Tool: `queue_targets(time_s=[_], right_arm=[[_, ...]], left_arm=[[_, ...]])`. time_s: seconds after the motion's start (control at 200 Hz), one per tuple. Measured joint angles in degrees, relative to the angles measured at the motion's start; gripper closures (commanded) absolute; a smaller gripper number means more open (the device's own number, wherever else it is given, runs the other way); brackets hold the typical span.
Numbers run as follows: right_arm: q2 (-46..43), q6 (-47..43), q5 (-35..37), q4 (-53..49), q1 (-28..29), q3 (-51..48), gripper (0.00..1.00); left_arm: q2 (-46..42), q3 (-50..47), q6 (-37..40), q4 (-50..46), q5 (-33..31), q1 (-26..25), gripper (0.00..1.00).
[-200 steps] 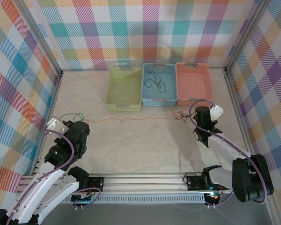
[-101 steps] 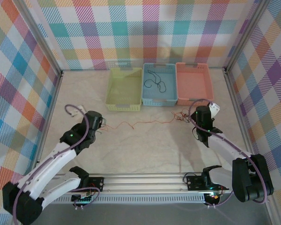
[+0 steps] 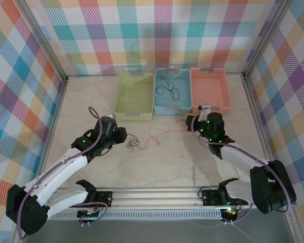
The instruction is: Untangle the cables
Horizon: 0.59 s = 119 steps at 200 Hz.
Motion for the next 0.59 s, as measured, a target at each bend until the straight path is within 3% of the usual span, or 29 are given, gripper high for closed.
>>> queue_targets(time_s=[0.105,0.195,0.38,0.595], right_arm=[[-0.02,-3.98,-9.14,3.10,4.17,0.74,1.00],[0.00,-5.55,-12.44,4.11,4.52,1.03,1.00],[5.07,-7.69,-11.13,3.61,4.46,4.09,1.00],[13.40,-7.52,-6.67,-3.13,4.28,8.55,1.00]], left_arm=[[-4.70,0.11,0.20,-0.83,0.52,0.00,0.54],[-7.85,0.11,0.52,-1.14,1.05,0.00,0.50],[-8.04,0.09,1.33,-0.37,4.81,0.00,0.45],[-0.13,-0.04,2.05,3.89,11.61,-0.70,0.44]])
